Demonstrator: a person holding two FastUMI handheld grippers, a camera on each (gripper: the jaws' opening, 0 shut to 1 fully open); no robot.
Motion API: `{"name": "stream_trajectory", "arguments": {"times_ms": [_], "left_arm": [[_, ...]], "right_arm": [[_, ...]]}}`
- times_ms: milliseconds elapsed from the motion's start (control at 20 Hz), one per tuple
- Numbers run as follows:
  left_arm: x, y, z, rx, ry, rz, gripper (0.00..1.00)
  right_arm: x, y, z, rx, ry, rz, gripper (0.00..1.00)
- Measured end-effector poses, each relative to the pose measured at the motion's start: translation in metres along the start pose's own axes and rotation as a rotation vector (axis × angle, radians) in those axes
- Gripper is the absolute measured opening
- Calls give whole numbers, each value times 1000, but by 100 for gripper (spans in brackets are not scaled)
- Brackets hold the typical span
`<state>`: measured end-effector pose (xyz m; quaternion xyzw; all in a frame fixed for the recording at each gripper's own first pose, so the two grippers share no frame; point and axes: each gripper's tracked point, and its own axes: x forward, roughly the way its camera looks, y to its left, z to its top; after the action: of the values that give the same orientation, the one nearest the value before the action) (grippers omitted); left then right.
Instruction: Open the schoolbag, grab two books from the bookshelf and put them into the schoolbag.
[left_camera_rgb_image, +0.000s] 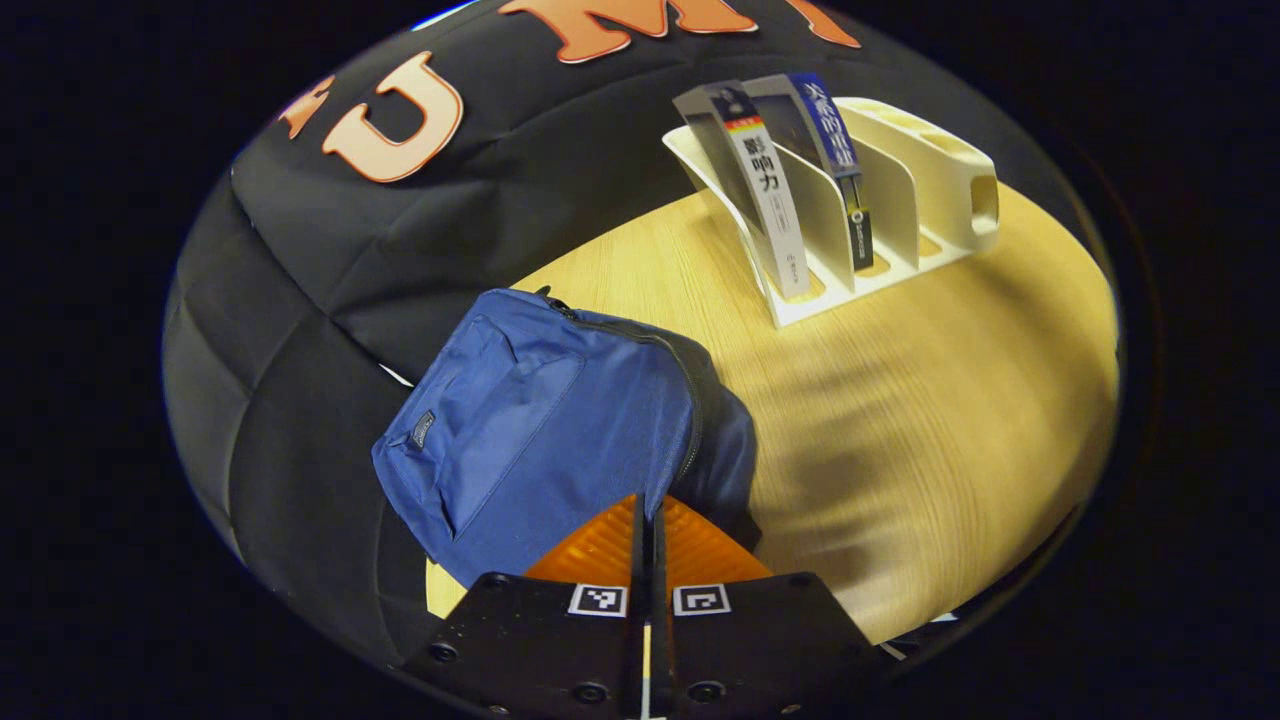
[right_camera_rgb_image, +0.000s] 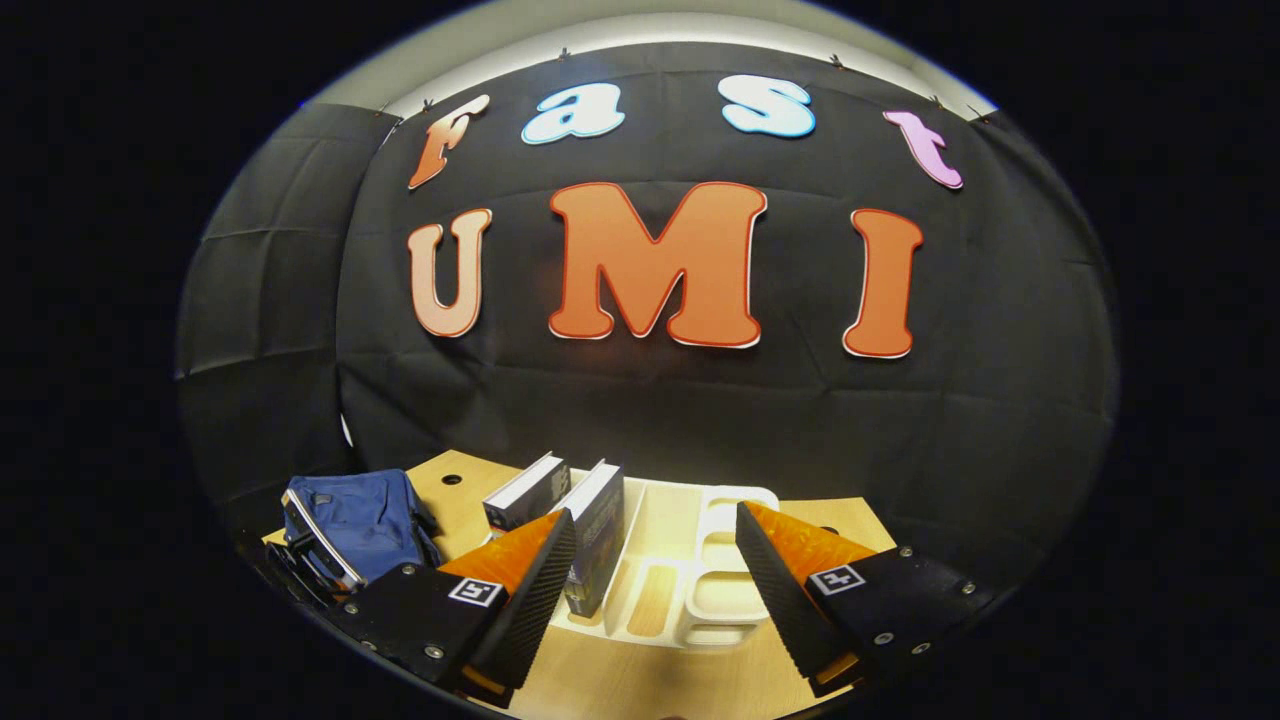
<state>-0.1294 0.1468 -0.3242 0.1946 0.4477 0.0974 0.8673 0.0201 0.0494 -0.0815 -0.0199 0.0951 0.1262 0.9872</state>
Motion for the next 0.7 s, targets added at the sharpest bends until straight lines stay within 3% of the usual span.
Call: {"name": "stream_trajectory", "arguments": {"times_ms": [200, 700], "left_arm": [[-21, 27, 29, -29, -59, -35, 2], [-58, 117, 111, -141, -209, -113, 2]], "right_arm": [[10, 35, -1, 0, 50, 90, 95], [65, 94, 6, -51, 189, 173, 95]]}}
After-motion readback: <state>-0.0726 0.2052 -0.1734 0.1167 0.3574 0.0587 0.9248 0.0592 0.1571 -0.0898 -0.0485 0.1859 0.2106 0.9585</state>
